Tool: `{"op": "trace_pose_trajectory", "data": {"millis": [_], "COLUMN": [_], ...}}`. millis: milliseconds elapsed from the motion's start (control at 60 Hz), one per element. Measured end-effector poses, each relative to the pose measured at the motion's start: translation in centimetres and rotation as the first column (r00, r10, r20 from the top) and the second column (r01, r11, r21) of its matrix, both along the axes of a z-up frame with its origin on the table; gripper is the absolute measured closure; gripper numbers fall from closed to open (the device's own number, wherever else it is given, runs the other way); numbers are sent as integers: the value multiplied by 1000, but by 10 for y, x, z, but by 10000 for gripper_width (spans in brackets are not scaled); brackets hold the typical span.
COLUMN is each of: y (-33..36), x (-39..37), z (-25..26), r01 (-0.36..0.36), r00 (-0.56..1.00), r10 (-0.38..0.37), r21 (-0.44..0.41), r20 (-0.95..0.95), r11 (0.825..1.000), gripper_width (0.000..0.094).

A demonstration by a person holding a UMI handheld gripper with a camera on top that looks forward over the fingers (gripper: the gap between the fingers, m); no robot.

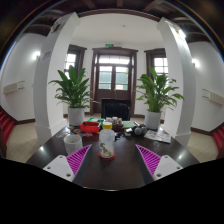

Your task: Pour water

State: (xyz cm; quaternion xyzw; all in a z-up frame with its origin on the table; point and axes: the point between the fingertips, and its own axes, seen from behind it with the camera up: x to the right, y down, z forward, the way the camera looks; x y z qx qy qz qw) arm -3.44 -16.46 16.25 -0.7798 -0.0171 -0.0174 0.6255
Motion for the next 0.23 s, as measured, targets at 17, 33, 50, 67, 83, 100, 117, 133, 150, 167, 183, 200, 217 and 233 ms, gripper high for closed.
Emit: {"op": "trace_pose_trajectory", "data": {"millis": [17, 33, 50, 67, 83, 100, 117, 133, 150, 167, 183, 200, 217, 233], "y": [-1, -1, -1, -2, -2, -2, -2, -3, -4, -5, -6, -6, -6, -6], "x": [0, 2, 3, 3, 4, 4, 4, 5, 6, 6, 6, 5, 5, 5], "z": [1, 2, 2, 3, 4, 4, 5, 6, 7, 7, 8, 8, 8, 8], "r01": [2, 4, 6, 7, 8, 10, 13, 17, 19, 20, 20, 18, 17, 16], "r00": [1000, 1000, 1000, 1000, 1000, 1000, 1000, 1000, 1000, 1000, 1000, 1000, 1000, 1000], "r10": [-2, -4, -6, -7, -8, -10, -13, -17, -19, -20, -20, -19, -17, -16], "r21": [3, 6, 9, 11, 14, 17, 20, 22, 24, 25, 26, 26, 27, 27], "r20": [0, -1, -1, 0, 0, 1, 2, 3, 5, 6, 6, 6, 6, 6], "r11": [1000, 1000, 1000, 1000, 1000, 1000, 1000, 1000, 1000, 999, 999, 999, 1000, 1000], "gripper_width": [74, 73, 73, 73, 72, 73, 73, 74, 72, 75, 77, 74, 74, 75]}}
